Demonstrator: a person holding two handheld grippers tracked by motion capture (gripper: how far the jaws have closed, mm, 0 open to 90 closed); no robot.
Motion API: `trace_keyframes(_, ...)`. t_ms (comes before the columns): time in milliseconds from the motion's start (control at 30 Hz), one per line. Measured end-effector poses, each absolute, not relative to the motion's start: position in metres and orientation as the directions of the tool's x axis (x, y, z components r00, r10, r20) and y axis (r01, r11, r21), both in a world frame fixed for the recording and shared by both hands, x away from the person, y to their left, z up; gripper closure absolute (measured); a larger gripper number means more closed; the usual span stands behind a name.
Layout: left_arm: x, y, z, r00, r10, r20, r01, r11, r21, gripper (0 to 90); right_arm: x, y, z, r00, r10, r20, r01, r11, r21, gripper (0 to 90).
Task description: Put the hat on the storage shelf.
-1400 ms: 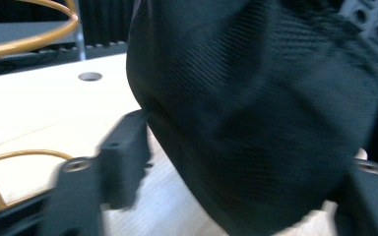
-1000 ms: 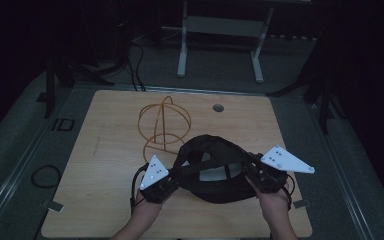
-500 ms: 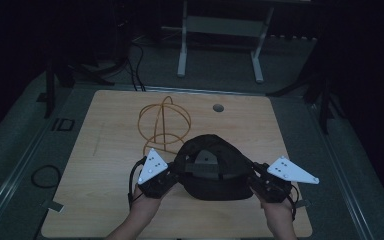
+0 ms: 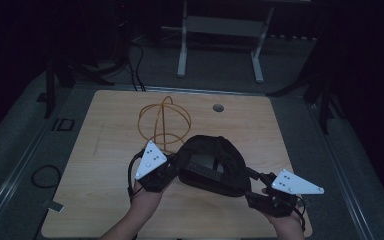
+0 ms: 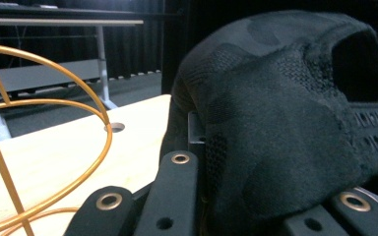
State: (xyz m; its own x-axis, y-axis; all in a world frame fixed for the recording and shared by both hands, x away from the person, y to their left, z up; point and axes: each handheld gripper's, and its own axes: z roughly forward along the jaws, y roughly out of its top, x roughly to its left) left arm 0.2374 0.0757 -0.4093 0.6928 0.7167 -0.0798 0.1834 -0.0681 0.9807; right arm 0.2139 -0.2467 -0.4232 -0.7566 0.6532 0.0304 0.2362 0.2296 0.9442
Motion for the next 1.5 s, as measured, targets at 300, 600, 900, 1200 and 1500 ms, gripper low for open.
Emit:
trace_keyframes(300,0.230,0.078,-0.402,0.689,0.722,-0.059,0.156,-0.069,0.985,88.4,0.196,-0.254,-0.430,-0.835,0.547,0.057,0.251,0.287,0.924,36.3)
trace_keyframes(600,0.231,0.099,-0.398,0.744,0.665,-0.067,0.107,-0.020,0.994,88.3,0.188,-0.277,-0.418,-0.830,0.555,0.054,0.222,0.240,0.945,43.6)
trace_keyframes(900,0.237,0.107,-0.410,0.839,0.539,-0.066,0.113,-0.055,0.992,88.3,0.200,-0.264,-0.394,-0.844,0.534,-0.043,0.125,0.276,0.953,47.6)
trace_keyframes(1200,0.240,0.104,-0.417,0.919,0.388,-0.073,0.112,-0.079,0.990,88.3,0.213,-0.236,-0.378,-0.890,0.442,-0.115,0.039,0.324,0.945,47.5)
trace_keyframes(1500,0.239,0.100,-0.414,0.936,0.344,-0.076,0.107,-0.073,0.991,88.3,0.215,-0.221,-0.377,-0.925,0.348,-0.153,-0.015,0.370,0.929,55.1)
